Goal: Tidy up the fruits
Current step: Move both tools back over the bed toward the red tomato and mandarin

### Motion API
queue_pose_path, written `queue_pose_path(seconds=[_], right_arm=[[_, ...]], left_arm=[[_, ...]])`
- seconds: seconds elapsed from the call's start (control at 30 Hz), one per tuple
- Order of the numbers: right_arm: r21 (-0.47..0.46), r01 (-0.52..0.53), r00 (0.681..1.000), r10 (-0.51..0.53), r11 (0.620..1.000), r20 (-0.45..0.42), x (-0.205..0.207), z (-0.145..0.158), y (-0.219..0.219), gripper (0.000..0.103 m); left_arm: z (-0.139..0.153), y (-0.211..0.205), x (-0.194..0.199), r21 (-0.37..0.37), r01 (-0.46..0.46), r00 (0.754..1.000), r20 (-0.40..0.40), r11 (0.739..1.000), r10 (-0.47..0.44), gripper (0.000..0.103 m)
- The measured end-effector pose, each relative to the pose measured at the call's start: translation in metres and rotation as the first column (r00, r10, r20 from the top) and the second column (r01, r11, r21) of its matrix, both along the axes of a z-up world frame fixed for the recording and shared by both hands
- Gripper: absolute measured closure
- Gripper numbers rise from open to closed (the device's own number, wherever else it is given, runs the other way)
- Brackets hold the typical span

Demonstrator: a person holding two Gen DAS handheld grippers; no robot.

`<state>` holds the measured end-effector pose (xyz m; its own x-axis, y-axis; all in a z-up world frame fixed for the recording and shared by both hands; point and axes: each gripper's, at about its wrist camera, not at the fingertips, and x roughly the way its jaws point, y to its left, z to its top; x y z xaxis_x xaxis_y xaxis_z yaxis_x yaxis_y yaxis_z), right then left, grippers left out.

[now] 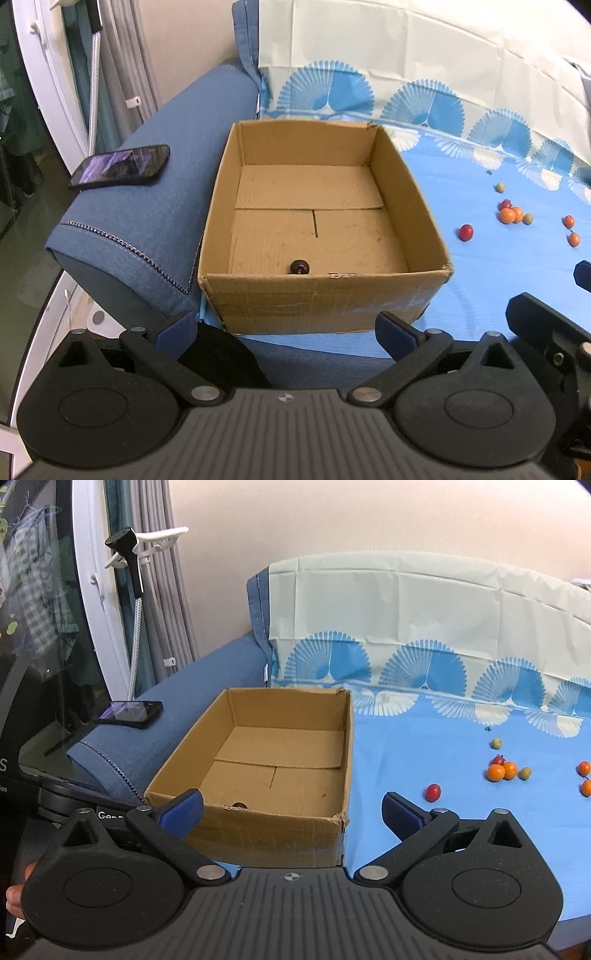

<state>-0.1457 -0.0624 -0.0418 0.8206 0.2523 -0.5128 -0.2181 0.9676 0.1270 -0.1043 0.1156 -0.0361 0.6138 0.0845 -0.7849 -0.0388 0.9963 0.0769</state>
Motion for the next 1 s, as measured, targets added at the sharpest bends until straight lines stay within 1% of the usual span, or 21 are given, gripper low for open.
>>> queue_pose_path(seconds=[0.33, 0.5, 0.73, 1.0], right_arm=[[0.018, -0.004, 0.999, 0.003, 1.000, 0.049, -0.016, 0.008, -0.005, 0.001], [0.027, 0.000, 0.998, -0.002, 1.000, 0.057, -0.021, 0.008, -0.009, 0.001], [0.054, -0.004, 0.999, 0.001, 0.999, 0.053, -0.019, 0.004, -0.016, 0.001], [0.099, 0.023, 0.999, -0.025, 0.995, 0.027, -0.012, -0.007, -0.032, 0.001]], left_arm=[[0.014, -0.011, -0.015, 0.025, 0.023, 0.999, 0.042, 0.999, -0.024, 0.000], [0.015, -0.019, -0.017, 0.039, 0.038, 0.998, 0.044, 0.999, -0.040, 0.000], [0.012, -0.031, -0.014, 0.079, 0.062, 0.998, 0.024, 0.995, -0.064, 0.000], [0.003, -0.045, 0.000, 0.101, 0.083, 0.996, -0.029, 0.991, -0.081, 0.000]])
